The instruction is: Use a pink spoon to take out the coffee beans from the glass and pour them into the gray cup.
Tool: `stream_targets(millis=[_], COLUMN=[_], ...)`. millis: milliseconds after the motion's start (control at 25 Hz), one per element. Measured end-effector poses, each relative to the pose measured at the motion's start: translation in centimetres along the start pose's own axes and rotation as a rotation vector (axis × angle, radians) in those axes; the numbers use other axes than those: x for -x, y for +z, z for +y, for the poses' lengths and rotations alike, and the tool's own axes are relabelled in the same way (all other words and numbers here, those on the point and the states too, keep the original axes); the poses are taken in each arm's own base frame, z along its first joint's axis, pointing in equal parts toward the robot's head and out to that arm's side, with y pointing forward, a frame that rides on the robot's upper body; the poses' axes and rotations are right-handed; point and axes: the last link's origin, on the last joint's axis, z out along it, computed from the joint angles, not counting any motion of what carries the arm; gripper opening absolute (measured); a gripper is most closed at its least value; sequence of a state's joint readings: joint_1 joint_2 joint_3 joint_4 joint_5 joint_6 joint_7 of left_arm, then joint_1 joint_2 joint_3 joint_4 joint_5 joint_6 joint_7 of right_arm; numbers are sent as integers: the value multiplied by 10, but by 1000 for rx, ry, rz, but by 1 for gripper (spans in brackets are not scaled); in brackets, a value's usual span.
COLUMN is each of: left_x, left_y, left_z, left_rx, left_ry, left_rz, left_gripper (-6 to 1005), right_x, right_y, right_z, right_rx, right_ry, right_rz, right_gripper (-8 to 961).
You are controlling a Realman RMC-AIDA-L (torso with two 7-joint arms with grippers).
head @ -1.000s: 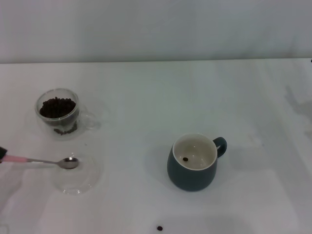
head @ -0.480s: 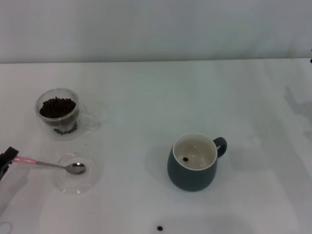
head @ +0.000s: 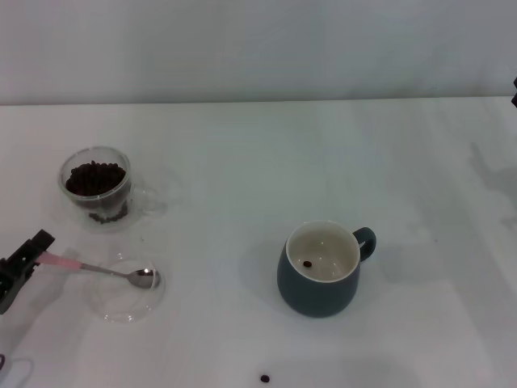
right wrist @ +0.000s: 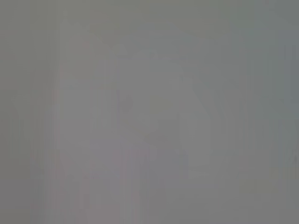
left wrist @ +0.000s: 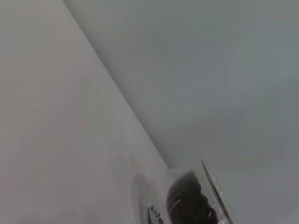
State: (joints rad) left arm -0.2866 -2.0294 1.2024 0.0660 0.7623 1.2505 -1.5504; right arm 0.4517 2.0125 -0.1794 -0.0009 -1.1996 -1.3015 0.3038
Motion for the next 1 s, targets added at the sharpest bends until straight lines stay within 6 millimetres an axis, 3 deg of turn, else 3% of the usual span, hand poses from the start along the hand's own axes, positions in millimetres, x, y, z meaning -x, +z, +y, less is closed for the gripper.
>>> stream_targets(millis=[280,640,880,1000], left_x=[-4,-21,-53,-81], left_y=[-6,-27,-51,-66], left_z=[-4,-15,-17,-12], left_rx=[-15,-53,-53,-66], left_ry=[-21,-25,64,261], left_rz=[27,90,231,389], left_gripper=[448,595,781,863], right_x=[-1,-1,-2,-4], right_y=[-1,-2,-4,-5], right_z=[0,2,0,1], right_rx=[-1,2,-15,-23], right_ry=[2,10,18,30], right_rz=[2,0,1,8], right_gripper=[876,876,876,876])
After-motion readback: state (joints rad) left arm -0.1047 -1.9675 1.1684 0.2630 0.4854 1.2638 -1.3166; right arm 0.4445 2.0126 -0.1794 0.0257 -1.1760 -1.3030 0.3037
